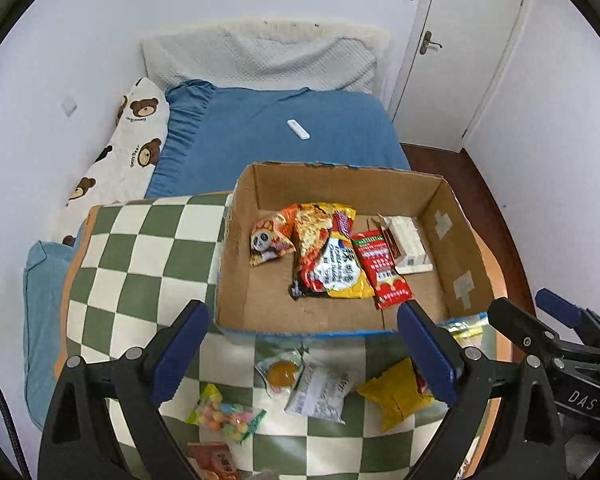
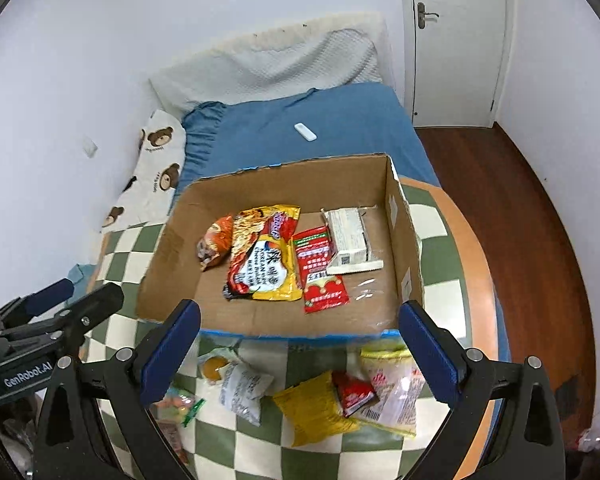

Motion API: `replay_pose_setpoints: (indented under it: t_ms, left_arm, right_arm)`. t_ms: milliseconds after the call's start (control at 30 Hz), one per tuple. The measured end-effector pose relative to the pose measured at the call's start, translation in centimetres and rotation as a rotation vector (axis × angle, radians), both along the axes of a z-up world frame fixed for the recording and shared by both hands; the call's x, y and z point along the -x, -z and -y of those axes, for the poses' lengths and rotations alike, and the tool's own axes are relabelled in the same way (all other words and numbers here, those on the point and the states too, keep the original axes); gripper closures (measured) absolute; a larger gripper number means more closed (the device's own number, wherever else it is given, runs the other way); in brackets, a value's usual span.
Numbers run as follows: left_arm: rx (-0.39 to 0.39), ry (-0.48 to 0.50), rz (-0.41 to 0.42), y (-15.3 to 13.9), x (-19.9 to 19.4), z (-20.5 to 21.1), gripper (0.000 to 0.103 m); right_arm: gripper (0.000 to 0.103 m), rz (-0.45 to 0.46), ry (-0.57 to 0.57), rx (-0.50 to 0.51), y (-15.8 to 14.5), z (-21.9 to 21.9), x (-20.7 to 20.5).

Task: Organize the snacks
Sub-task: 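Grasp the white printed bag with the left tool while the right tool grasps the yellow packet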

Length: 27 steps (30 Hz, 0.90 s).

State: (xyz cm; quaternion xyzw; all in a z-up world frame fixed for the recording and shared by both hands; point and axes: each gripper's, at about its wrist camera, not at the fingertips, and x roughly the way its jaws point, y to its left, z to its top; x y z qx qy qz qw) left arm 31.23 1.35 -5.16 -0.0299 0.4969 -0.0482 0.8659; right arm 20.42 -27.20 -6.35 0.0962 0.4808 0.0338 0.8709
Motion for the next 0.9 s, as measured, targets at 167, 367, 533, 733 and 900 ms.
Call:
replay_pose_setpoints:
  t_ms: [167,367,533,733,900]
  left_arm:
    - [-0.023,0.032,-0.097,4.1,1.1,1.4,0.006]
    - [-0.088,0.125,-0.279,12.7,1.3,3.9,0.006]
    - [-0.111,0.183,-0.385,18.0,0.6,5.6,0.023]
    - [-0.164,0.23,-0.462,21.9,-0.2,7.6,0.029]
    - [-0.174,0.222,-0.472,23.2,-0.4,7.5,0.047]
  right_arm:
    - [0.026,-0.029,0.039,-0.047,2.2,1.8,2.3]
    - [0.039,-0.184,0.12,-0.107,8.7,5.8,4.0]
    - [0.039,-0.275,0.204,-0.133,13.3,8.9,5.4]
    - [0.039,-0.311,0.197,-0.146,15.4,9.3,5.9]
    - [0.038,-0.295,0.031,-0.142,15.3,4.2,5.5]
